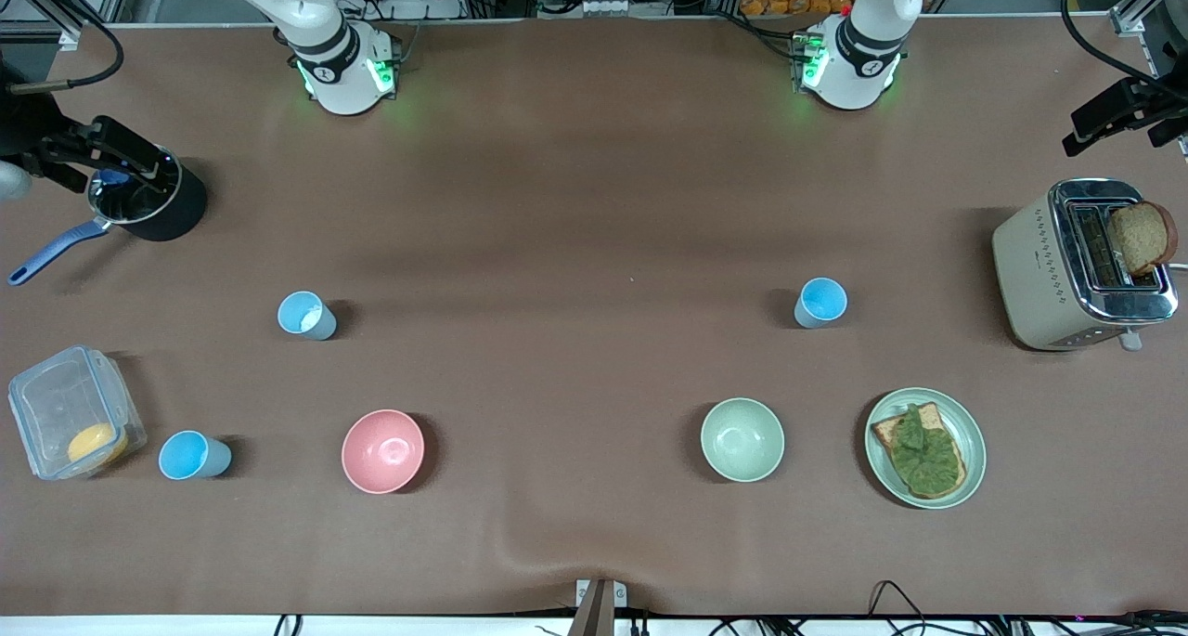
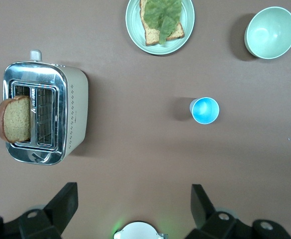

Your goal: Stack blue cups with both arms

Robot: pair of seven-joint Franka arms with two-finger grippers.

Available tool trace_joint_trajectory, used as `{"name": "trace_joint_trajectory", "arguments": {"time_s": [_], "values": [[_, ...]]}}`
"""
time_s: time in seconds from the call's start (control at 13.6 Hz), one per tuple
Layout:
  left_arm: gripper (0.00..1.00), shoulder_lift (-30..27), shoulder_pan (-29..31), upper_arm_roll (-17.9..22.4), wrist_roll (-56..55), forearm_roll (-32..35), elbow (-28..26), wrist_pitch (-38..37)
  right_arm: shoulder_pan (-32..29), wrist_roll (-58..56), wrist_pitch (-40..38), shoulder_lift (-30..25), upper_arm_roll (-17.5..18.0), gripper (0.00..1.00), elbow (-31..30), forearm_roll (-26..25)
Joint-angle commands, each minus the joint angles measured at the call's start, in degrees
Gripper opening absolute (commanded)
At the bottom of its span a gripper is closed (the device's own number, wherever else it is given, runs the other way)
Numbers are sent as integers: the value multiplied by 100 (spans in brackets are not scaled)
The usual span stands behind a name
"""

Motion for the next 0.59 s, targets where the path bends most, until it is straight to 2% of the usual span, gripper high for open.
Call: {"name": "trace_joint_trajectory", "arguments": {"time_s": [0.0,0.51], "values": [[100,-89,46,10,-7,-167,12,-75,106,107,-95,131,-49,100,192,39],[100,-124,46,45,-42,-167,3,-128,106,125,-112,184,-49,100,175,57]]}}
